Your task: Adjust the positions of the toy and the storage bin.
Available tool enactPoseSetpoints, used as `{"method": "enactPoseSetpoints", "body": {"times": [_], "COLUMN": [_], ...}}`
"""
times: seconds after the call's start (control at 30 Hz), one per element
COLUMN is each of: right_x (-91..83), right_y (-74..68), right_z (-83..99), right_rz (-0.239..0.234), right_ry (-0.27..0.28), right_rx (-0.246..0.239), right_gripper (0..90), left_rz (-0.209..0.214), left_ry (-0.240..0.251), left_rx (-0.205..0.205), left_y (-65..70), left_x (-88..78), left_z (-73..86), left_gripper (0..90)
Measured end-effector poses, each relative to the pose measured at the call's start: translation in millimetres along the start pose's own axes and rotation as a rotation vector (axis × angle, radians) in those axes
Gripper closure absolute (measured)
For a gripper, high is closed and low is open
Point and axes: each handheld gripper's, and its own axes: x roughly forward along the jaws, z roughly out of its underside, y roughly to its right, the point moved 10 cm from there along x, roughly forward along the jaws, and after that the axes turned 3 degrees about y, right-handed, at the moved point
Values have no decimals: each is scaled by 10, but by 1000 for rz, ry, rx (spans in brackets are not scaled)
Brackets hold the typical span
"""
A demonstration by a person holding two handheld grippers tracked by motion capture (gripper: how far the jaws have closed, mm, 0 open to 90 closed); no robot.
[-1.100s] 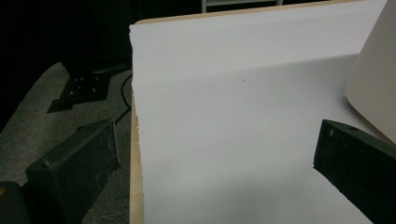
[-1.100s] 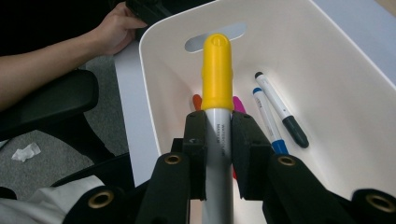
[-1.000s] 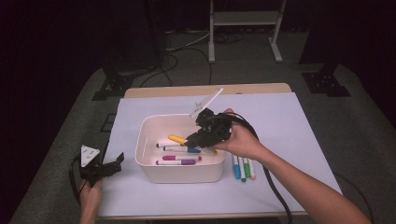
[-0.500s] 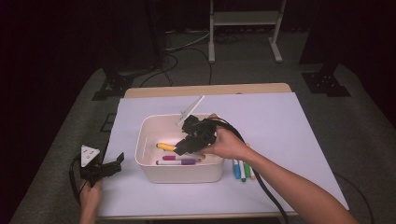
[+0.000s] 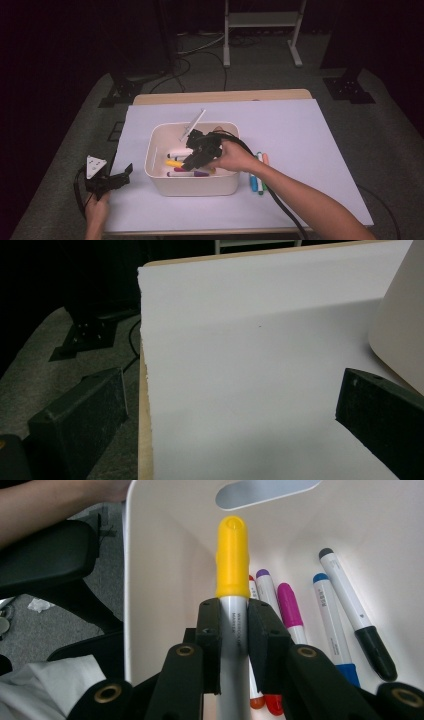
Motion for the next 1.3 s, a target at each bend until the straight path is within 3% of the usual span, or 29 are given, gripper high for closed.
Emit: {"method": "enactPoseSetpoints", "body": {"times": [0.57, 0.9, 1.1, 1.3], "right_x": [294, 331, 152, -234], "right_y": [-4, -1, 21, 47], "right_z": [74, 120, 70, 33], "right_rz": [-24, -2, 22, 46], "right_ry": [-82, -126, -76, 9], "right_rx": [-9, -21, -7, 9], "right_gripper": [759, 716, 656, 588], "left_rz": [0, 1, 2, 0], "left_ry": [6, 6, -3, 2], "left_rx": [-6, -8, -3, -3], "left_y": [-3, -1, -3, 1], "left_x": [1, 3, 0, 2], "left_z": [-4, -4, 2, -2], "left_gripper": [0, 0, 0, 0]}}
